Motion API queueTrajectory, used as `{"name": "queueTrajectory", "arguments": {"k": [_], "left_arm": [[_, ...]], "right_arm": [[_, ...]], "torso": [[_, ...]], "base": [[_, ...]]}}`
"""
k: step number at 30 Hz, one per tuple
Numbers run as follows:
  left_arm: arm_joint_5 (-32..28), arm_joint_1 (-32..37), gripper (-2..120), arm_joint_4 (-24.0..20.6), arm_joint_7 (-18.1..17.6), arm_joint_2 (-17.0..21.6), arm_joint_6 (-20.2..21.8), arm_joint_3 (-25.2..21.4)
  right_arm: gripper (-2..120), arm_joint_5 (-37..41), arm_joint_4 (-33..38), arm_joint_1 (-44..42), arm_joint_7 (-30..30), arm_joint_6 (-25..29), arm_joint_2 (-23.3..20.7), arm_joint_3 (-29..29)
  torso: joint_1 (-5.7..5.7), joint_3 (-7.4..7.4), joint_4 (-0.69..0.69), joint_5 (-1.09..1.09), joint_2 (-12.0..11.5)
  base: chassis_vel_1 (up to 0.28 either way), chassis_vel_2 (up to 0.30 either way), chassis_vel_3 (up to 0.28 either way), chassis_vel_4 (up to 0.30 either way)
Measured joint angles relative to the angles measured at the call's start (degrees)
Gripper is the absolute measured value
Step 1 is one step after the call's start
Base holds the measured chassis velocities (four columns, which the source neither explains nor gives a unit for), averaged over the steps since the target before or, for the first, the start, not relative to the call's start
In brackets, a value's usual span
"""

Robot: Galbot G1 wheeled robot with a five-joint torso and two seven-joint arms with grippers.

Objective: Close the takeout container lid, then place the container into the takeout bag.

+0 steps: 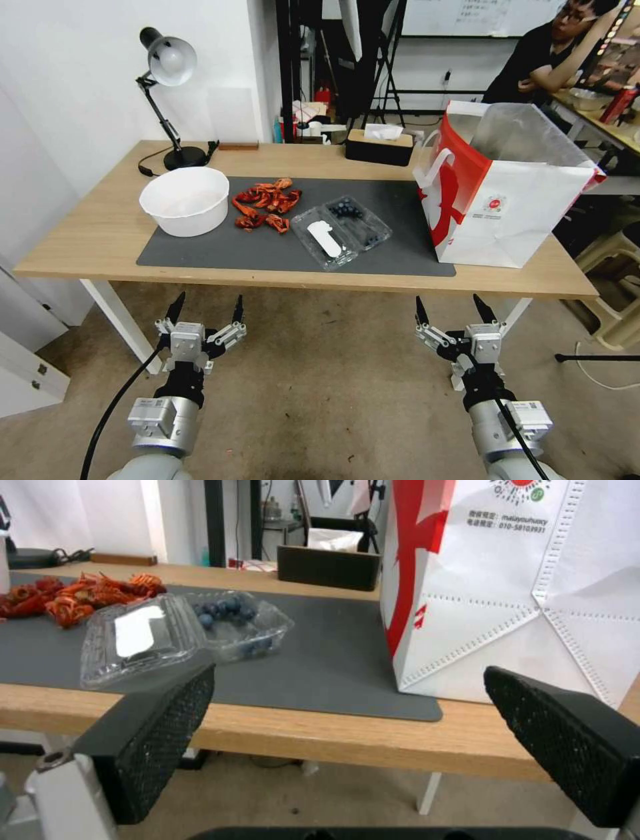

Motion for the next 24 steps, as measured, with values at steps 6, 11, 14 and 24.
{"name": "queueTrajectory", "arguments": {"k": [6, 11, 14, 24], "left_arm": [[0.0, 0.0, 100, 0.0, 0.0, 0.0, 0.0, 0.0], [0.0, 0.0, 100, 0.0, 0.0, 0.0, 0.0, 0.0], [0.0, 0.0, 100, 0.0, 0.0, 0.0, 0.0, 0.0], [-4.8, -1.6, 100, -0.4, -2.0, 2.2, 2.4, 0.6]], "right_arm": [[100, 0.0, 0.0, 0.0, 0.0, 0.0, 0.0, 0.0], [100, 0.0, 0.0, 0.0, 0.0, 0.0, 0.0, 0.0], [100, 0.0, 0.0, 0.0, 0.0, 0.0, 0.0, 0.0], [100, 5.3, 2.2, 1.0, -6.9, -8.2, -4.7, 3.7]], "torso": [[0.0, 0.0, 0.0, 0.0, 0.0], [0.0, 0.0, 0.0, 0.0, 0.0], [0.0, 0.0, 0.0, 0.0, 0.0], [0.0, 0.0, 0.0, 0.01, 0.0]], "base": [[0.0, 0.0, 0.0, 0.0], [0.0, 0.0, 0.0, 0.0], [0.0, 0.0, 0.0, 0.0], [0.0, 0.0, 0.0, 0.0]]}}
